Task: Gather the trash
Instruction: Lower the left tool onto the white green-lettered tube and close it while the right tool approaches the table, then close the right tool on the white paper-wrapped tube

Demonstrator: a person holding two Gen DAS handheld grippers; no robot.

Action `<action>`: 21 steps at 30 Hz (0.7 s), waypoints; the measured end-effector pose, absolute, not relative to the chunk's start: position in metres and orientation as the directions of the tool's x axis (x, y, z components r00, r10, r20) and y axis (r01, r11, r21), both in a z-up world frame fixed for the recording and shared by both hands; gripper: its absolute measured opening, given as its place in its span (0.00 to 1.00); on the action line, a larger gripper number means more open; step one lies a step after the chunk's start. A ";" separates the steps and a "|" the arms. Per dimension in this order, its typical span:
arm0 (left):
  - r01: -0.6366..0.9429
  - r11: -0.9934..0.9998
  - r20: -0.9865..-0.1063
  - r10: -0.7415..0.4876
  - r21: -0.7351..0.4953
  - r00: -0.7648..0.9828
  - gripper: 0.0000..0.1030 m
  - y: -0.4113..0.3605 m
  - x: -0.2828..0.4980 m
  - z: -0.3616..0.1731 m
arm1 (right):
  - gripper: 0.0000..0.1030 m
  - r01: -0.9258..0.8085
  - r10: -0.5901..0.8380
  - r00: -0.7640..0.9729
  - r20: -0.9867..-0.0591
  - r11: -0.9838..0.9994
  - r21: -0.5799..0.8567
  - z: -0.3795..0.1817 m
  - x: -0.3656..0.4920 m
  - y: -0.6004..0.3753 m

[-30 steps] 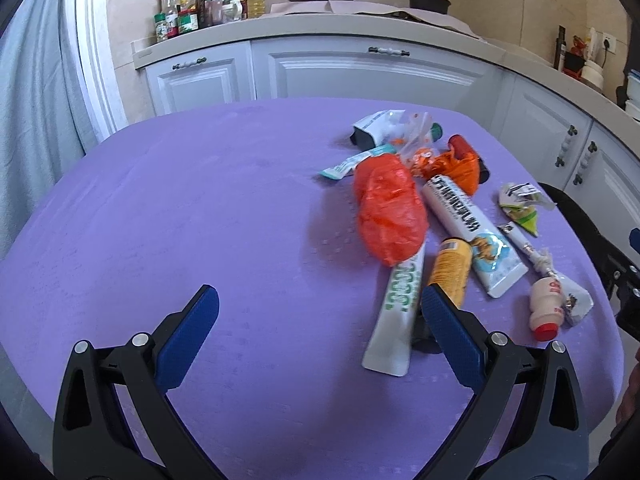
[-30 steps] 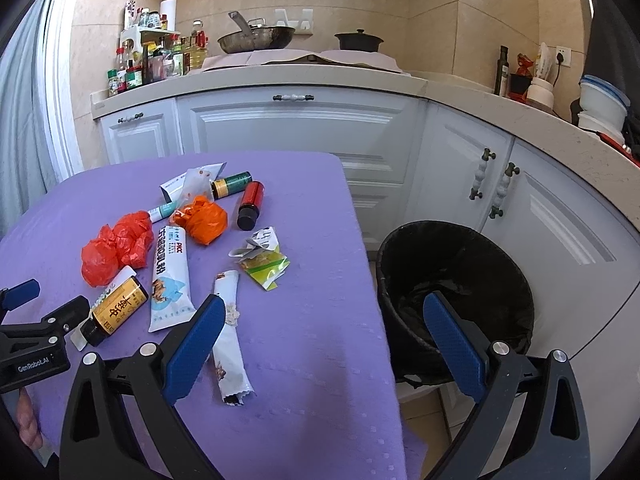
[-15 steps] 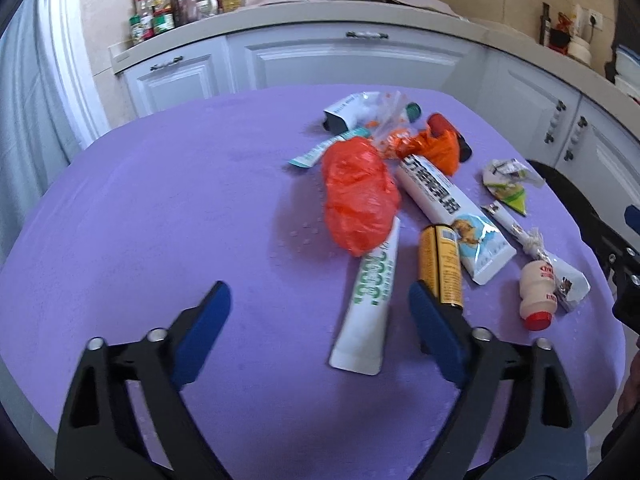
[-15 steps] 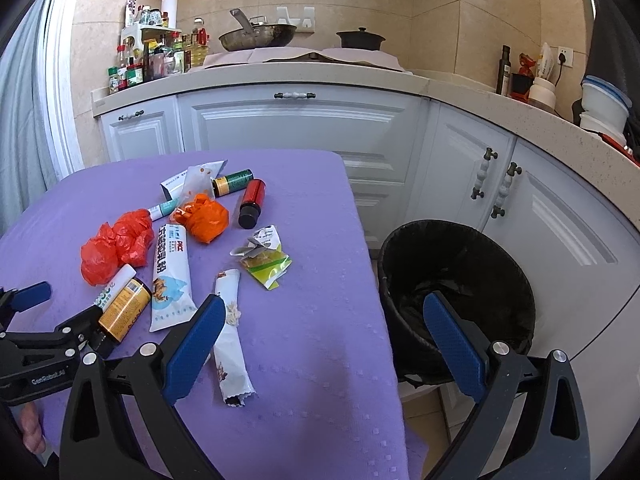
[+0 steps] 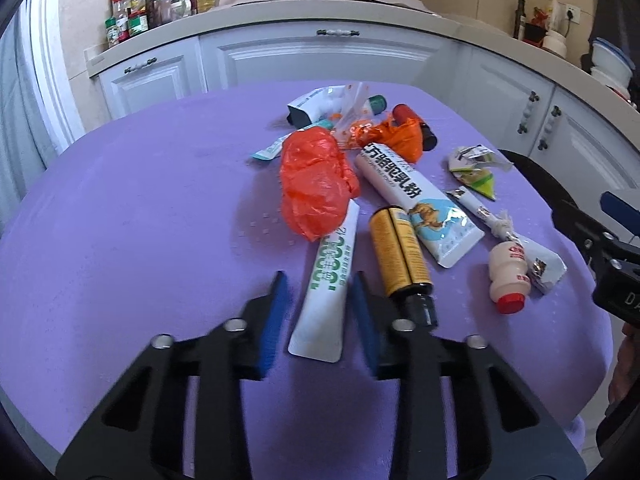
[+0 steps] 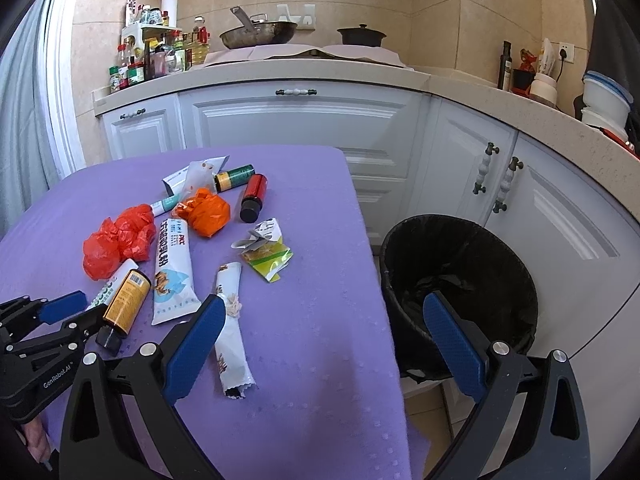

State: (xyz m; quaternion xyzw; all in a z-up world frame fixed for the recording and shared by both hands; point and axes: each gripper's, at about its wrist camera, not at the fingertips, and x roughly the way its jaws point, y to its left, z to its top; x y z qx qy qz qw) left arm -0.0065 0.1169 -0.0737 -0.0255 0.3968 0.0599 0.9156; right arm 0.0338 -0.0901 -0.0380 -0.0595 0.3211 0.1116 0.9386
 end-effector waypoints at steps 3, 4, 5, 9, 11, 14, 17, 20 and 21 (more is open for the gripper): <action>-0.126 0.992 -0.729 0.073 -0.018 0.681 0.20 0.118 -0.008 -0.073 | 0.94 -0.257 0.183 0.770 -0.612 0.966 -0.036 -0.038 0.031 -0.087; -0.126 0.992 -0.729 0.071 -0.022 0.681 0.19 0.119 -0.010 -0.073 | 0.94 -0.260 0.186 0.769 -0.611 0.965 -0.034 -0.038 0.030 -0.086; -0.126 0.992 -0.728 0.070 -0.023 0.682 0.19 0.119 -0.011 -0.073 | 0.94 -0.265 0.190 0.768 -0.612 0.964 -0.033 -0.039 0.030 -0.085; -0.127 0.991 -0.726 0.062 -0.034 0.684 0.19 0.121 -0.017 -0.073 | 0.93 -0.277 0.196 0.761 -0.618 0.960 -0.036 -0.042 0.028 -0.080; -0.131 0.991 -0.725 0.062 -0.038 0.686 0.19 0.123 -0.020 -0.073 | 0.93 -0.288 0.203 0.753 -0.626 0.957 -0.035 -0.045 0.028 -0.078; -0.140 0.989 -0.723 0.065 -0.044 0.687 0.19 0.127 -0.024 -0.073 | 0.88 -0.299 0.206 0.744 -0.635 0.953 -0.042 -0.047 0.028 -0.074; -0.151 0.987 -0.723 0.069 -0.049 0.687 0.19 0.132 -0.026 -0.072 | 0.59 -0.320 0.216 0.718 -0.662 0.947 -0.038 -0.052 0.031 -0.070; -0.160 0.986 -0.722 0.075 -0.050 0.688 0.19 0.136 -0.027 -0.072 | 0.56 -0.337 0.236 0.701 -0.673 0.941 -0.020 -0.055 0.032 -0.069; -0.162 0.985 -0.722 0.075 -0.052 0.688 0.19 0.138 -0.027 -0.072 | 0.56 -0.344 0.241 0.697 -0.676 0.939 -0.020 -0.055 0.031 -0.068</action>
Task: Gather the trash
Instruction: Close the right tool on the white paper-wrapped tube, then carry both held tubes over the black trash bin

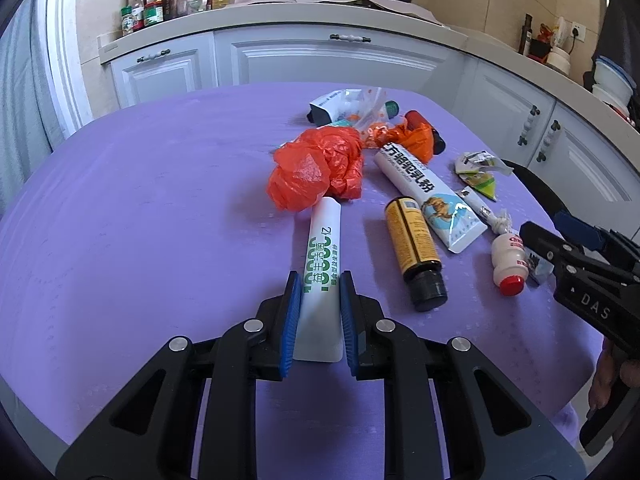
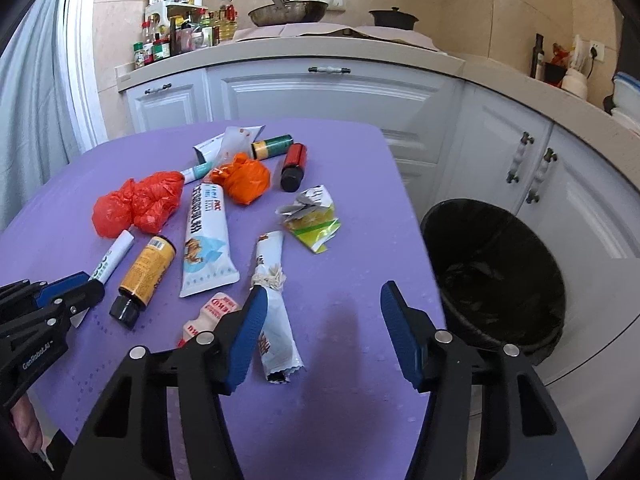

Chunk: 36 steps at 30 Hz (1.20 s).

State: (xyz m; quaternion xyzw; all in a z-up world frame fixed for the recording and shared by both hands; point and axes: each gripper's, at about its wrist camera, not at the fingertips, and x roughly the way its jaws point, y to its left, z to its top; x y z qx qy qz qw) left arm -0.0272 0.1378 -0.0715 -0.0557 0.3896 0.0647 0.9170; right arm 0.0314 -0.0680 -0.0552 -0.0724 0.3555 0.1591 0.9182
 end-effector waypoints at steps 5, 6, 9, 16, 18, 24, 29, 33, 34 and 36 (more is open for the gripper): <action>-0.170 0.984 -0.718 0.077 -0.058 0.692 0.19 0.141 -0.028 -0.070 | 0.47 -0.390 0.274 0.654 -0.705 0.921 -0.005 -0.061 0.031 -0.061; -0.169 0.984 -0.717 0.076 -0.059 0.693 0.19 0.140 -0.028 -0.069 | 0.44 -0.397 0.282 0.647 -0.708 0.918 0.002 -0.061 0.031 -0.060; -0.164 0.984 -0.714 0.071 -0.062 0.697 0.19 0.138 -0.029 -0.069 | 0.30 -0.423 0.311 0.628 -0.714 0.906 0.022 -0.063 0.030 -0.056; -0.152 0.986 -0.712 0.058 -0.069 0.700 0.19 0.132 -0.032 -0.067 | 0.18 -0.437 0.330 0.621 -0.711 0.899 0.036 -0.062 0.025 -0.054; -0.149 0.987 -0.708 0.057 -0.069 0.704 0.19 0.130 -0.033 -0.065 | 0.18 -0.432 0.328 0.626 -0.707 0.901 0.036 -0.061 0.025 -0.056; -0.139 0.988 -0.689 0.052 -0.071 0.723 0.19 0.124 -0.038 -0.056 | 0.17 -0.418 0.329 0.650 -0.685 0.907 0.039 -0.053 0.019 -0.065; -0.133 0.989 -0.662 0.056 -0.067 0.747 0.19 0.115 -0.042 -0.046 | 0.17 -0.398 0.320 0.691 -0.648 0.917 0.030 -0.040 0.013 -0.074; -0.111 0.993 -0.628 0.057 -0.048 0.776 0.19 0.102 -0.041 -0.033 | 0.17 -0.360 0.300 0.730 -0.614 0.932 0.028 -0.029 0.012 -0.088; -0.100 0.994 -0.620 0.049 -0.049 0.783 0.19 0.097 -0.039 -0.030 | 0.17 -0.346 0.292 0.741 -0.604 0.938 0.029 -0.027 0.012 -0.093; -0.081 0.995 -0.609 0.033 -0.051 0.793 0.19 0.089 -0.035 -0.025 | 0.17 -0.321 0.274 0.760 -0.590 0.947 0.027 -0.022 0.013 -0.101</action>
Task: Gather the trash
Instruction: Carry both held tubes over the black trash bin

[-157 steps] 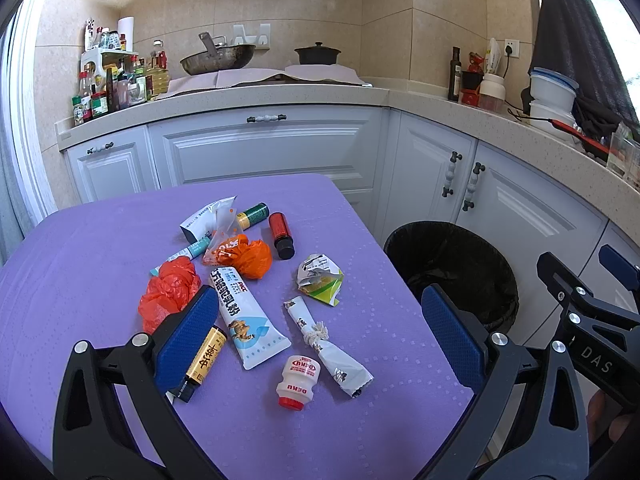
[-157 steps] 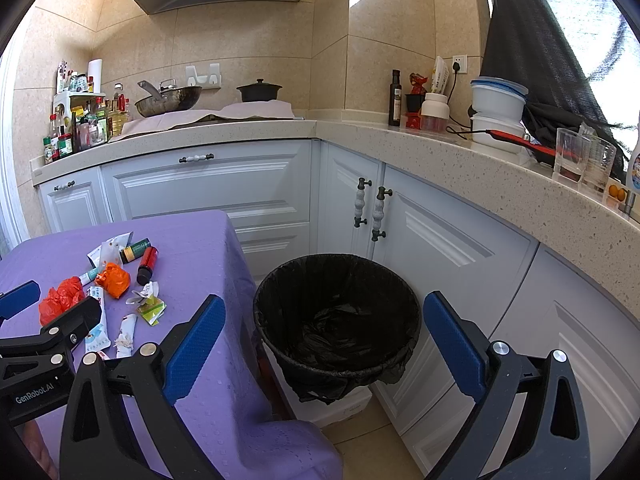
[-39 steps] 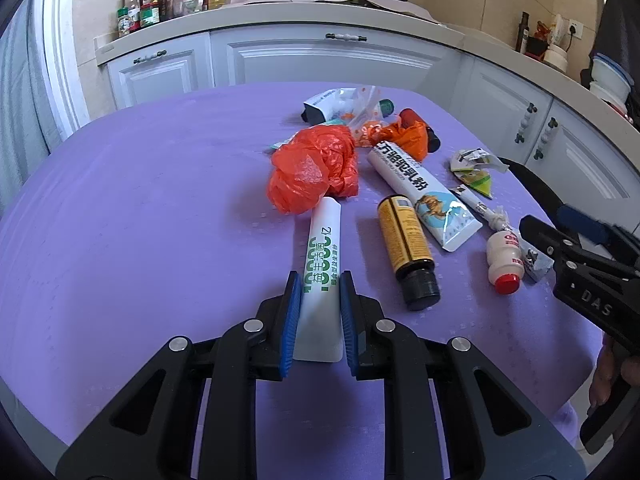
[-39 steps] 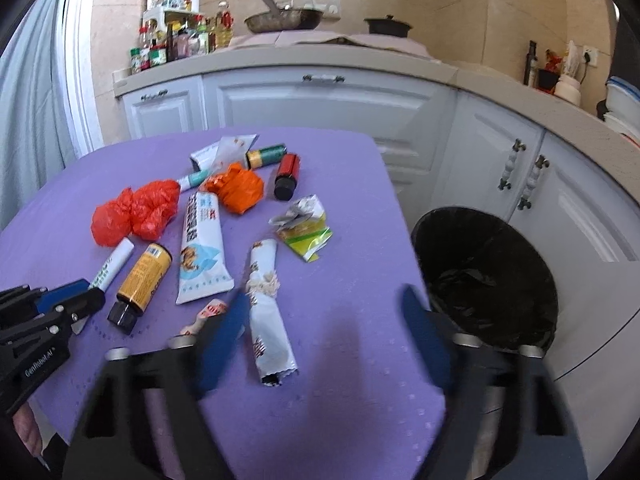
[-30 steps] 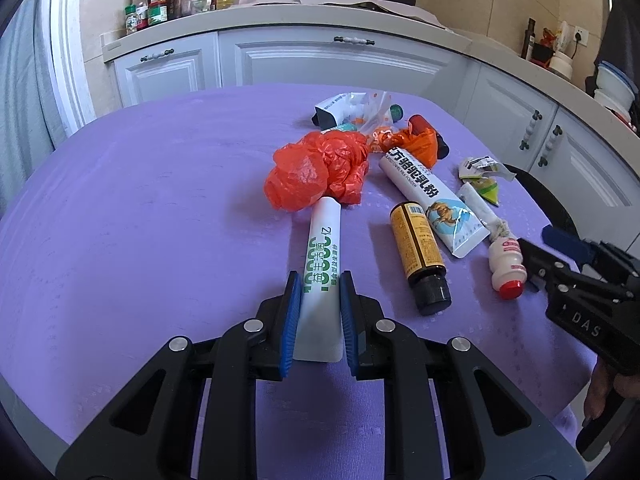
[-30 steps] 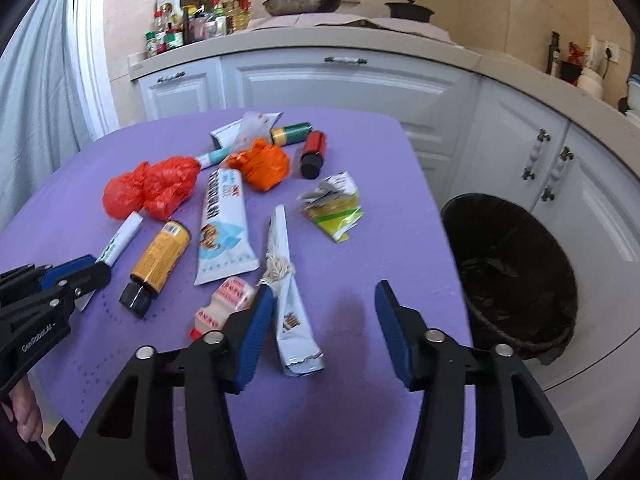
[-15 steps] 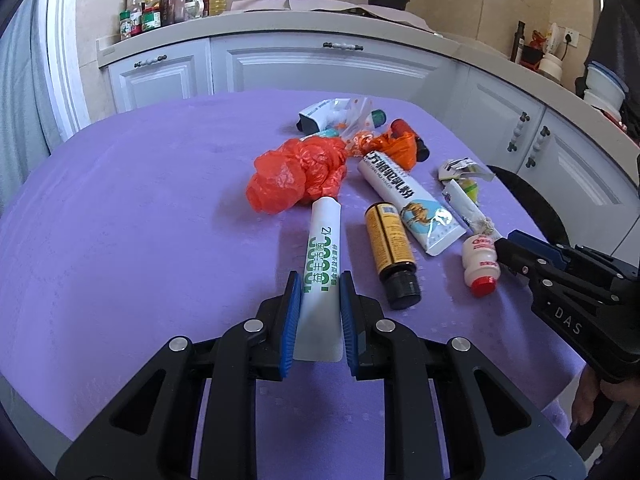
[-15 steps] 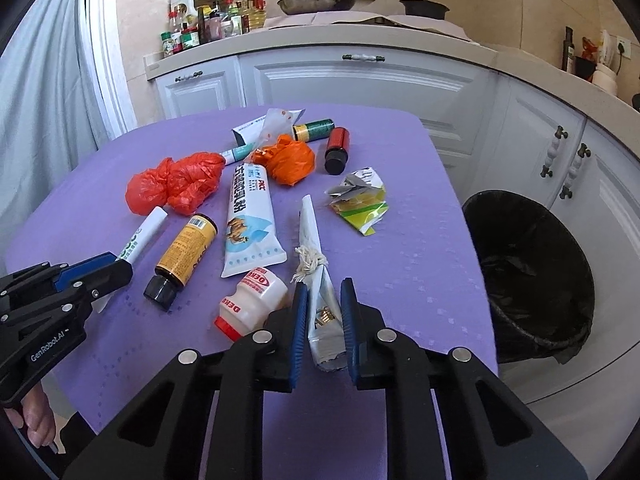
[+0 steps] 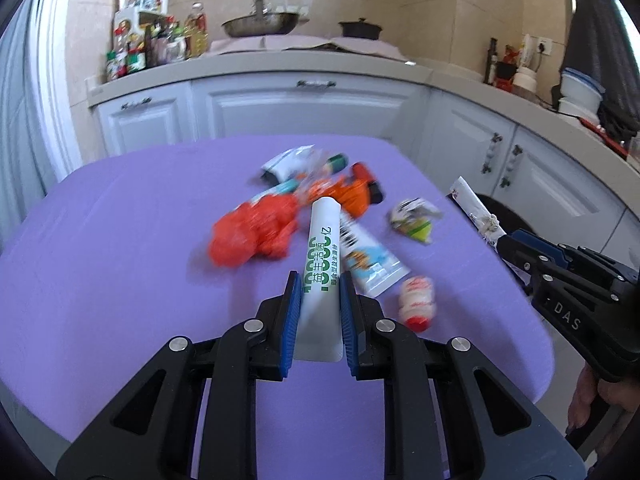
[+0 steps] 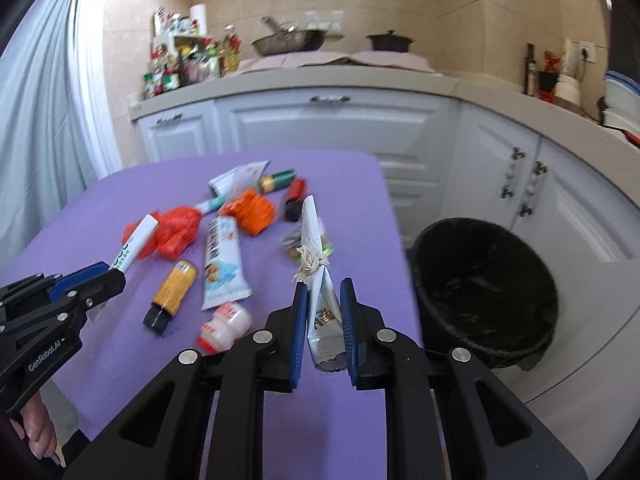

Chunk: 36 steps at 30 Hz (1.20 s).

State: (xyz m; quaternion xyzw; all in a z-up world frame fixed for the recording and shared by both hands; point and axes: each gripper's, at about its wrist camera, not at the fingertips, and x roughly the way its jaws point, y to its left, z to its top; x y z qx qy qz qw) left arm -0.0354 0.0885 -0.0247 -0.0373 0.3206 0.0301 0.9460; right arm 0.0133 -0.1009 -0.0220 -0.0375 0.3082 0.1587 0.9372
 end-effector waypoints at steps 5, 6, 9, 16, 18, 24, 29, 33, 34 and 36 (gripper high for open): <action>-0.020 0.999 -0.577 -0.012 -0.049 0.816 0.19 0.060 -0.020 -0.015 | 0.17 -0.242 0.212 0.801 -0.559 0.970 0.021 -0.013 0.019 -0.127; -0.006 0.999 -0.573 -0.023 -0.049 0.819 0.19 0.052 -0.014 -0.013 | 0.17 -0.222 0.197 0.808 -0.555 0.975 0.022 -0.012 0.021 -0.134; 0.026 0.998 -0.560 -0.053 -0.057 0.827 0.19 0.033 -0.001 -0.010 | 0.17 -0.170 0.156 0.824 -0.545 0.985 0.024 -0.011 0.027 -0.152; 0.091 0.995 -0.535 -0.100 -0.043 0.839 0.19 -0.014 0.032 -0.004 | 0.17 -0.059 0.065 0.845 -0.531 0.998 0.029 -0.014 0.046 -0.192; 0.099 0.994 -0.531 -0.104 -0.037 0.841 0.19 -0.025 0.040 -0.004 | 0.17 -0.038 0.048 0.847 -0.529 0.999 0.031 -0.016 0.051 -0.200; 0.111 0.993 -0.555 -0.108 -0.027 0.825 0.19 -0.057 0.073 -0.011 | 0.17 0.026 -0.019 0.855 -0.518 1.000 0.007 -0.018 0.066 -0.225; 0.115 0.993 -0.569 -0.100 -0.009 0.816 0.19 -0.080 0.099 -0.018 | 0.17 0.063 -0.050 0.849 -0.526 0.998 0.007 -0.027 0.087 -0.244; 0.122 0.993 -0.586 -0.096 0.004 0.804 0.19 -0.098 0.121 -0.024 | 0.17 0.078 -0.061 0.837 -0.544 0.997 0.008 -0.038 0.107 -0.256; 0.123 0.992 -0.593 -0.094 0.009 0.799 0.19 -0.103 0.128 -0.026 | 0.17 0.081 -0.064 0.834 -0.549 0.997 0.008 -0.041 0.110 -0.257; 0.124 0.992 -0.605 -0.091 0.013 0.791 0.19 -0.111 0.139 -0.030 | 0.17 0.087 -0.066 0.825 -0.562 0.996 0.010 -0.048 0.119 -0.262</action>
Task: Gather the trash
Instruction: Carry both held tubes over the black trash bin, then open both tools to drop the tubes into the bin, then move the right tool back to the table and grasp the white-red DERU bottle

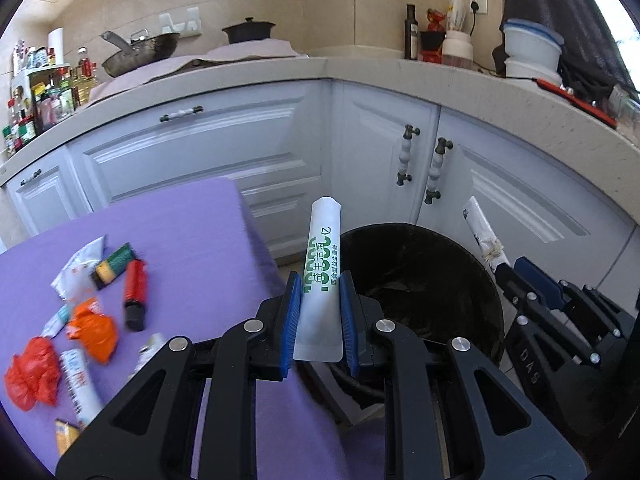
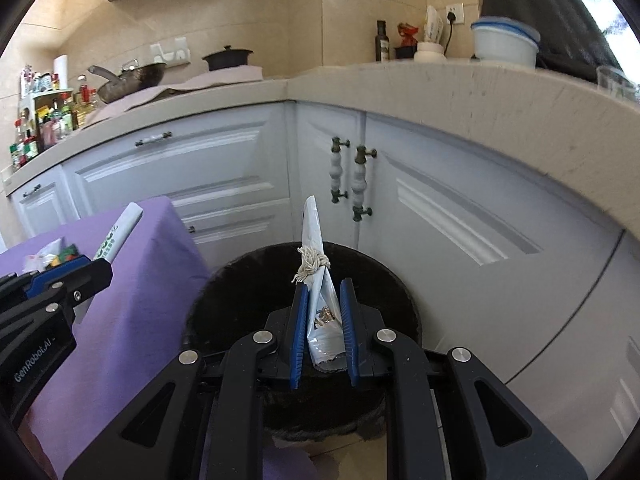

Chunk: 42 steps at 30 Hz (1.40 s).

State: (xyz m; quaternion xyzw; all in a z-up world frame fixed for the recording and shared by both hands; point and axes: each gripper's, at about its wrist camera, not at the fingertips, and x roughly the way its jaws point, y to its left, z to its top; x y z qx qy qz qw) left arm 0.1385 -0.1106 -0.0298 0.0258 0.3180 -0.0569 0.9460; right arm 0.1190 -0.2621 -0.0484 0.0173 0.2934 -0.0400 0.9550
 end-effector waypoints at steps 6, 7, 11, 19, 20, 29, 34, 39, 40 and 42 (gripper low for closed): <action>0.117 0.993 -0.645 -0.074 0.025 0.761 0.19 -0.129 0.170 -0.044 | 0.17 0.108 -0.072 0.806 -0.588 0.994 0.027 -0.066 0.144 -0.276; 0.112 0.993 -0.655 -0.070 0.022 0.752 0.20 -0.132 0.175 -0.047 | 0.17 0.109 -0.069 0.802 -0.593 0.993 0.032 -0.069 0.148 -0.278; 0.101 0.995 -0.700 -0.083 -0.015 0.709 0.34 -0.134 0.192 -0.055 | 0.26 0.121 -0.067 0.789 -0.610 0.991 0.048 -0.080 0.160 -0.283; 0.094 0.996 -0.692 -0.077 -0.013 0.717 0.42 -0.133 0.190 -0.055 | 0.42 0.144 -0.075 0.790 -0.608 0.987 0.066 -0.078 0.160 -0.288; 0.094 0.996 -0.685 -0.071 -0.004 0.725 0.42 -0.133 0.188 -0.052 | 0.43 0.147 -0.078 0.793 -0.604 0.987 0.065 -0.075 0.156 -0.287; 0.076 0.997 -0.636 -0.047 0.018 0.770 0.53 -0.102 0.146 -0.024 | 0.55 0.142 -0.087 0.810 -0.581 0.989 0.050 -0.049 0.128 -0.270; 0.038 0.999 -0.624 -0.011 0.031 0.781 0.55 -0.066 0.109 -0.014 | 0.56 0.100 -0.050 0.813 -0.581 0.993 0.055 -0.041 0.106 -0.250; -0.020 0.999 -0.608 0.035 0.032 0.793 0.61 -0.027 0.072 -0.004 | 0.61 0.042 0.001 0.819 -0.573 0.997 0.062 -0.035 0.083 -0.222; -0.035 0.999 -0.606 0.048 0.035 0.794 0.61 -0.017 0.064 -0.003 | 0.61 0.027 0.012 0.819 -0.573 0.998 0.060 -0.034 0.079 -0.216; -0.053 0.998 -0.607 0.069 0.044 0.791 0.62 -0.005 0.054 -0.003 | 0.61 -0.003 0.039 0.816 -0.576 0.998 0.063 -0.035 0.072 -0.202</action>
